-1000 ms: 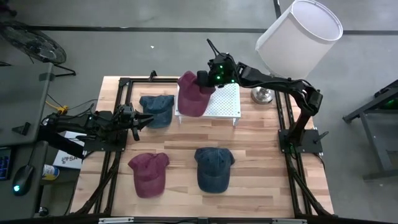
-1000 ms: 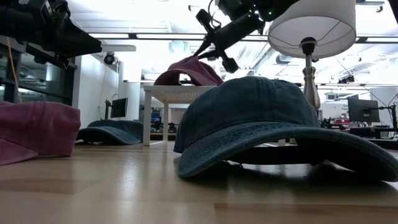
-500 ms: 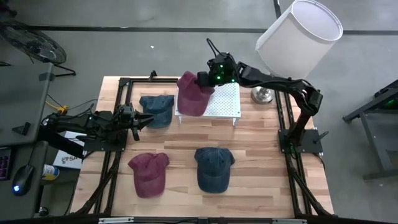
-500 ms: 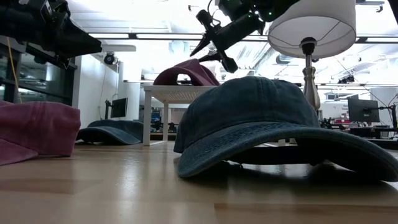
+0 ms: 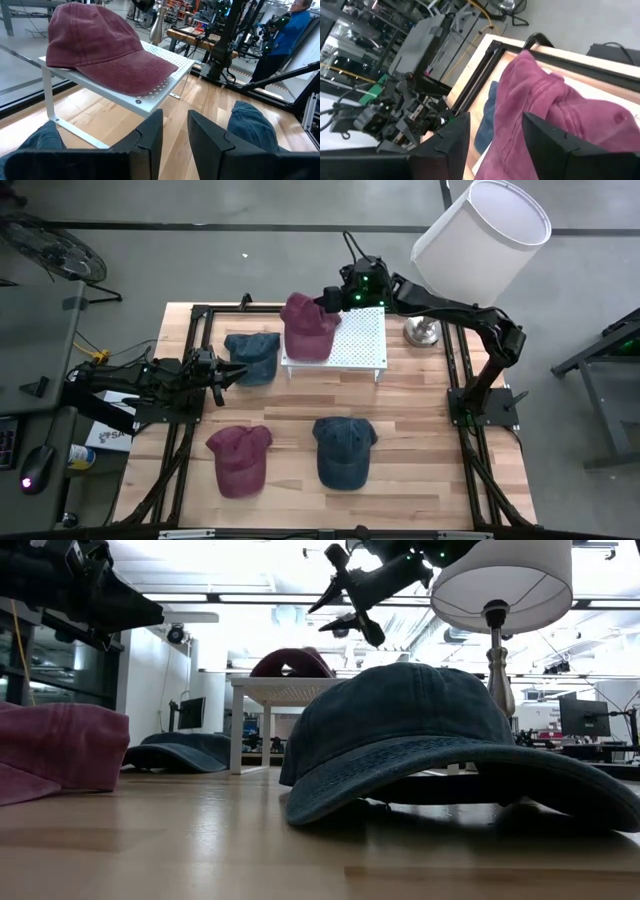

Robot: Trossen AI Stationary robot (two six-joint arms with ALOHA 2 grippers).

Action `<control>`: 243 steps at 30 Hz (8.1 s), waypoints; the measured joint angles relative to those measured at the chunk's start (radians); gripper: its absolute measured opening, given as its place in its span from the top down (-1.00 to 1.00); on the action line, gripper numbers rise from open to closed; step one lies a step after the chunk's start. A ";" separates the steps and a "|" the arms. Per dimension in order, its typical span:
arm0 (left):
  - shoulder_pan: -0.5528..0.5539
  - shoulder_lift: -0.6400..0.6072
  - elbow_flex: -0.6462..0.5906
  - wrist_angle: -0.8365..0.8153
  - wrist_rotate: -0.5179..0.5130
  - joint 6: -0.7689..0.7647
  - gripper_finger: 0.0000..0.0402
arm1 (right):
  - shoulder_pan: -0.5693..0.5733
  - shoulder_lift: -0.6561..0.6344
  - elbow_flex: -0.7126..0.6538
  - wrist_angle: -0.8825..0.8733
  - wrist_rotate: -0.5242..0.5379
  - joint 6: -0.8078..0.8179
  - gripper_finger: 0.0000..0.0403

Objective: Pick & Place hat
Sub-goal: Put the bottom blue cap on the shelf

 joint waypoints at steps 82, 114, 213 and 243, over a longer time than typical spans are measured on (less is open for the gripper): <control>0.000 0.000 0.000 0.002 0.000 0.000 0.55 | 0.793 0.103 0.000 -0.700 0.365 -1.743 0.23; 0.000 0.000 0.000 0.002 0.000 0.000 0.55 | 0.828 0.103 0.000 -0.725 0.345 -1.620 -0.35; 0.000 0.000 0.000 0.003 0.000 0.000 0.55 | 0.516 0.129 0.742 -1.383 0.542 -1.761 1.00; 0.000 0.000 0.000 0.003 0.000 0.000 0.55 | 0.247 0.096 0.731 -1.356 0.539 -2.036 1.00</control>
